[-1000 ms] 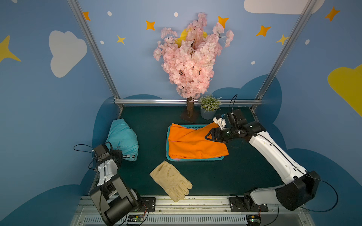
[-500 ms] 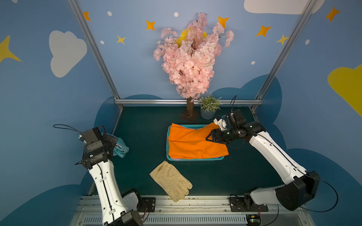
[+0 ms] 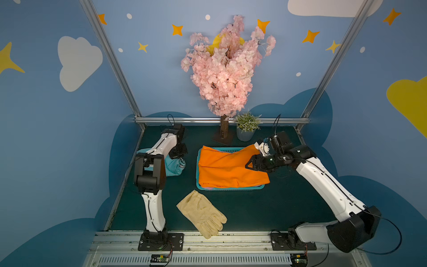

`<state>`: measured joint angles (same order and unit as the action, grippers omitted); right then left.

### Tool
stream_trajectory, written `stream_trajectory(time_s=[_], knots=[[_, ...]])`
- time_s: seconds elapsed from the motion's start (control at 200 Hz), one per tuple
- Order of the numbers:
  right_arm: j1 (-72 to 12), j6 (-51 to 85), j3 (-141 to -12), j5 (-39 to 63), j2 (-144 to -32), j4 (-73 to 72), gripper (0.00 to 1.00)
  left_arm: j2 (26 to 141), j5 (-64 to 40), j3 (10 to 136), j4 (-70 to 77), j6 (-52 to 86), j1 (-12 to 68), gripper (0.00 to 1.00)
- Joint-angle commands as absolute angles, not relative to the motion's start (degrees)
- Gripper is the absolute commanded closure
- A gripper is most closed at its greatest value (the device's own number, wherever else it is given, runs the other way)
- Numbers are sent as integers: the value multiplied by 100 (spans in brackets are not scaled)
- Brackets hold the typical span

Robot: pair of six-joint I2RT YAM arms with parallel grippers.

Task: Put the folded long pants in the basket
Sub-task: Adjust the long pant at the center of the board.

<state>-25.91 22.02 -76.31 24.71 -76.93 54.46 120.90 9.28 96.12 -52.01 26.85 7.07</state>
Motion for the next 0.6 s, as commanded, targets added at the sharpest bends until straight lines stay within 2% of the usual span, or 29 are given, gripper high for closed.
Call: stream_trajectory(time_s=[0.0,0.085,0.105,0.12,0.16,0.185,0.205,0.27,0.36,0.466,0.501,0.561,0.596], knots=[[-2558,2087,-7512,2357,-7507,5673,32,12112,909,9756,-5778,2477,930,98],[-2548,2101,-7441,2303,-7484,5650,32,11916,418,9757,-5751,2332,1015,97],[-2549,2123,-7431,2310,-7496,5643,32,11823,297,9747,-5740,2277,1038,93],[-2549,2133,-7422,2318,-7499,5631,32,11756,212,9739,-5727,2233,1064,89],[-2541,2170,-7427,2337,-7533,5587,32,11560,24,9711,-5700,2135,1106,48],[-2544,2207,-7428,2353,-7558,5558,32,11411,-129,9696,-5711,2067,1116,35],[-2549,2241,-7448,2364,-7584,5532,32,11314,-259,9694,-5740,2014,1110,29],[-2560,2354,-7536,2423,-7684,5451,31,10924,-586,9688,-5784,1876,1042,22],[-2629,2529,-7753,2567,-7844,5300,32,10343,-945,9673,-5875,1875,653,23],[-2956,2813,-8124,2556,-8105,5028,33,9725,-1842,9296,-5725,2106,-307,27],[-3150,2935,-8252,2513,-8231,4904,34,9593,-2065,9087,-5638,2198,-633,32],[-3601,3269,-8505,2442,-8537,4643,35,9454,-2416,8729,-5436,2367,-1103,49],[-3908,3414,-8696,2436,-8794,4488,35,9451,-2628,8580,-5381,2425,-1342,53]])
